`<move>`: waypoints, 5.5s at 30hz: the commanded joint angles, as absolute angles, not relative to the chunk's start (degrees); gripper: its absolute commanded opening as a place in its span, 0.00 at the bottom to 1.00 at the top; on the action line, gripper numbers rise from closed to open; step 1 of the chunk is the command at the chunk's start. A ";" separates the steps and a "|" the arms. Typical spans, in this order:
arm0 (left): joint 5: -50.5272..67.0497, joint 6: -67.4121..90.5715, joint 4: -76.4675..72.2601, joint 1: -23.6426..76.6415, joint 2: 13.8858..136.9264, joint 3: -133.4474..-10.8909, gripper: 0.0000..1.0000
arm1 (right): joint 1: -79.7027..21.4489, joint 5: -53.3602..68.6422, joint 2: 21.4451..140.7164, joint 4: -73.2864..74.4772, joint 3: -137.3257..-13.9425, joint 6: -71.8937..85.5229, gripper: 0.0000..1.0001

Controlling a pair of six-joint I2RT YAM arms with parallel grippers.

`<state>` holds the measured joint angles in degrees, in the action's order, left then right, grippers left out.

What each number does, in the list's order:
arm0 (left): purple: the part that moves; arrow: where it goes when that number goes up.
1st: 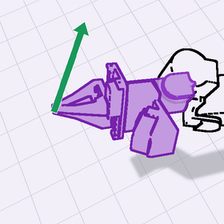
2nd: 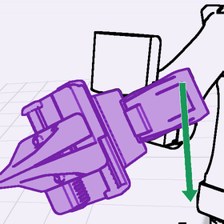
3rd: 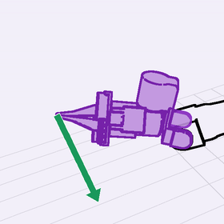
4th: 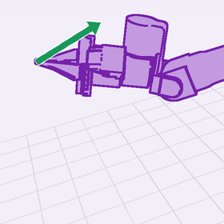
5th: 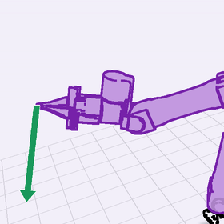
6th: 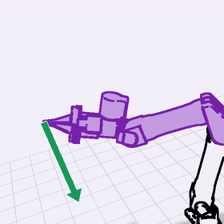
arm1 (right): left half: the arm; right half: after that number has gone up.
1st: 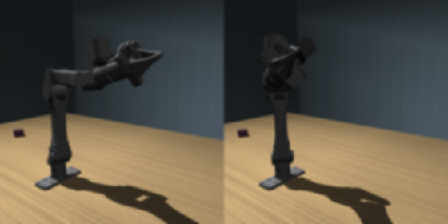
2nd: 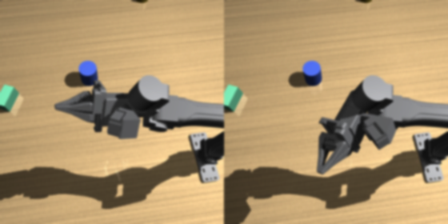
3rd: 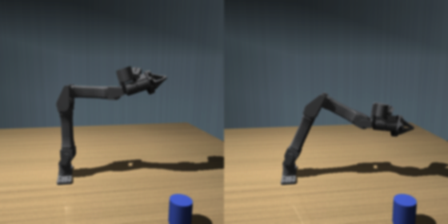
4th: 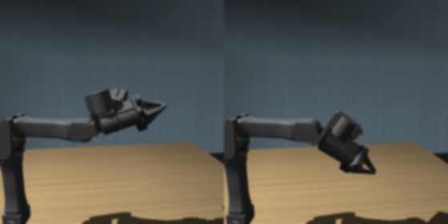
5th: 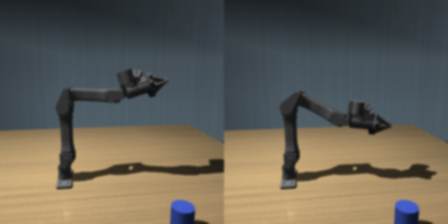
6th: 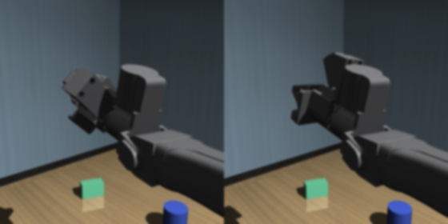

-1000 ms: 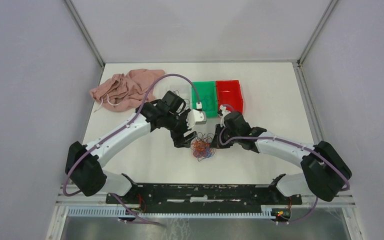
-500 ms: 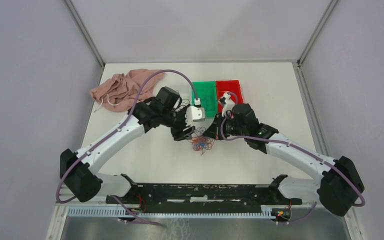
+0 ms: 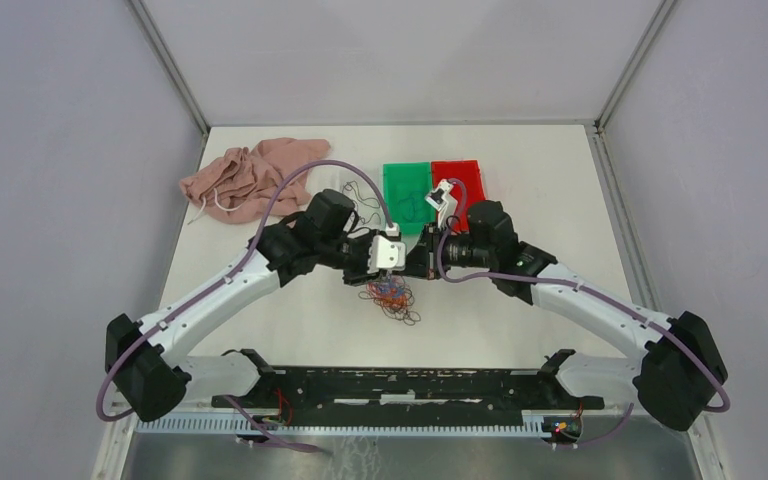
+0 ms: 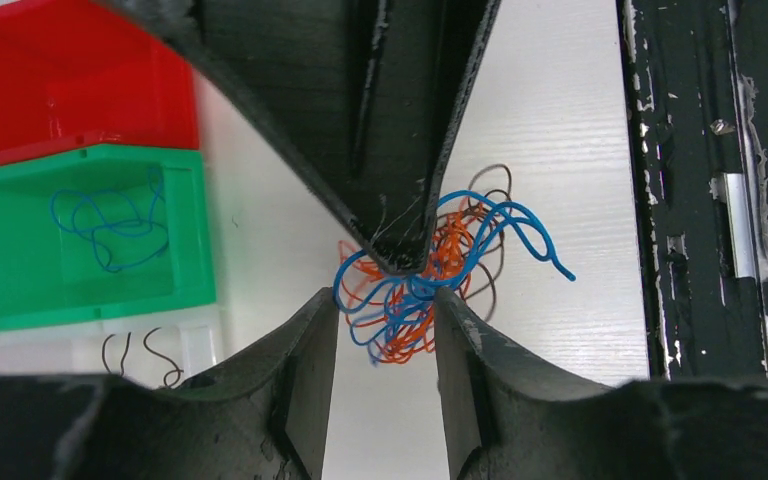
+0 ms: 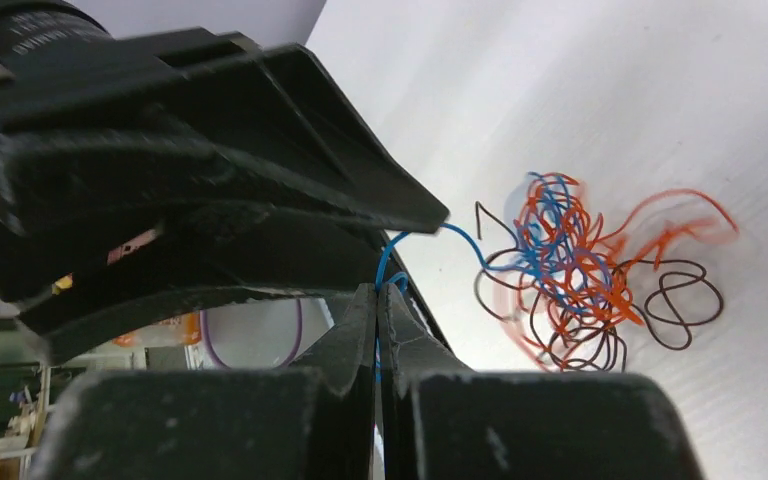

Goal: Untangle the cables

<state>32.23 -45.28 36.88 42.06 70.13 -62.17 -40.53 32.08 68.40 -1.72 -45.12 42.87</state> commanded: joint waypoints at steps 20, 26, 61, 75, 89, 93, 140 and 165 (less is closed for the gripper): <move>30.05 -43.48 24.35 43.88 61.80 -56.47 0.05 | -39.47 31.75 63.72 1.14 -49.39 38.95 0.49; 29.26 -35.67 24.21 43.93 61.14 -60.67 0.04 | -36.22 24.45 57.98 1.06 -46.22 41.13 0.76; 34.91 -1.96 18.72 43.86 68.42 -83.76 0.03 | -43.05 10.65 65.70 -20.48 -42.41 37.52 0.79; 36.55 0.47 18.99 43.90 70.00 -94.89 0.03 | -43.14 3.03 69.73 -19.24 -35.01 41.16 0.64; 33.80 -3.63 17.08 44.01 71.46 -104.59 0.03 | -43.15 1.23 70.95 -22.77 -27.06 42.77 0.61; 32.96 -4.68 16.53 44.01 72.37 -107.08 0.03 | -43.15 1.53 70.95 -23.51 -25.60 43.18 0.63; -1.68 -28.58 12.23 37.30 107.37 -95.10 0.03 | -33.01 -29.37 51.10 19.31 -40.21 44.43 0.75; 0.50 -31.47 16.33 36.44 119.70 -98.91 0.53 | -31.82 -25.60 53.07 19.44 -41.11 44.45 0.75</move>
<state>-1.39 -28.69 13.91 36.75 119.77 -93.60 -32.12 -26.55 53.12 20.69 -39.86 43.90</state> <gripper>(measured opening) 0.433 0.746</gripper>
